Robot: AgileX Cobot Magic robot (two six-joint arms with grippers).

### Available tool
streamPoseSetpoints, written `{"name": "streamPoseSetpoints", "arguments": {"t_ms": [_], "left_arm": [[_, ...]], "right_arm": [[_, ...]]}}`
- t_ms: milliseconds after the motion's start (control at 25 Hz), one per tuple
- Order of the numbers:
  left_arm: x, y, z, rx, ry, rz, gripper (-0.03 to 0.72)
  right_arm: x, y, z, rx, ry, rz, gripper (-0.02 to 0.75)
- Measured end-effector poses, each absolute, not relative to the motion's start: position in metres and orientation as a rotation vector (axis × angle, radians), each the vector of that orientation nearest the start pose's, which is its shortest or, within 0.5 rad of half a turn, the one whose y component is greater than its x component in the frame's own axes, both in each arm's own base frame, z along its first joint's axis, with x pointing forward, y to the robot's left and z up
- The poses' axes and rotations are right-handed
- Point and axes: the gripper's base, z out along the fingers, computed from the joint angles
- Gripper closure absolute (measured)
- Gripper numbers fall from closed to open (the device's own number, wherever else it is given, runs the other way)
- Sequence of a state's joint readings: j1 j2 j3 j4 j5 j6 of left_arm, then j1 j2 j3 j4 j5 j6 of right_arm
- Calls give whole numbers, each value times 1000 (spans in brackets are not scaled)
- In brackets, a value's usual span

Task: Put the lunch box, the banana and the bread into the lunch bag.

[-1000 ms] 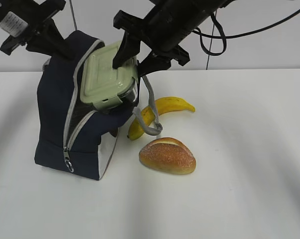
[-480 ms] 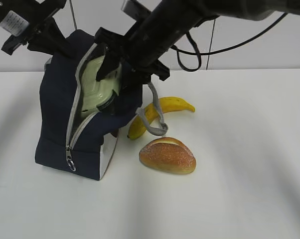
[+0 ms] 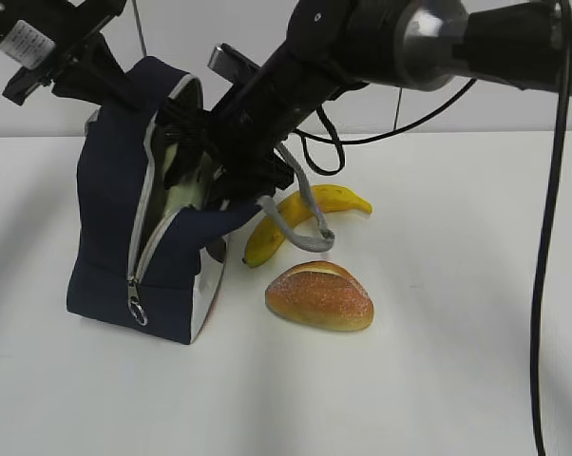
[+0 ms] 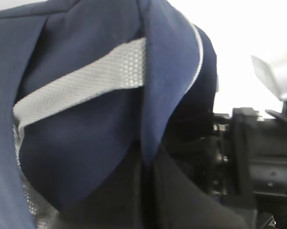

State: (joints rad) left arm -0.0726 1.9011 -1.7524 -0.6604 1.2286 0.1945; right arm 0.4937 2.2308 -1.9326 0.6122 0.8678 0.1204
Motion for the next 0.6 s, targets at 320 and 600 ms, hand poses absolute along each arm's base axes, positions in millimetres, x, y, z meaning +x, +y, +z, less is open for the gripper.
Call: {"name": "streamPoseSetpoints", "arguments": {"t_ms": [320,600], "left_arm": [[401,-81,314,177,2695,-873,688],[401,-81,314,179,2697,-864,688]], "right_arm": [[419,293,200,-127,2684,942,353],[417,302,180,-162,2714,899,318]]}}
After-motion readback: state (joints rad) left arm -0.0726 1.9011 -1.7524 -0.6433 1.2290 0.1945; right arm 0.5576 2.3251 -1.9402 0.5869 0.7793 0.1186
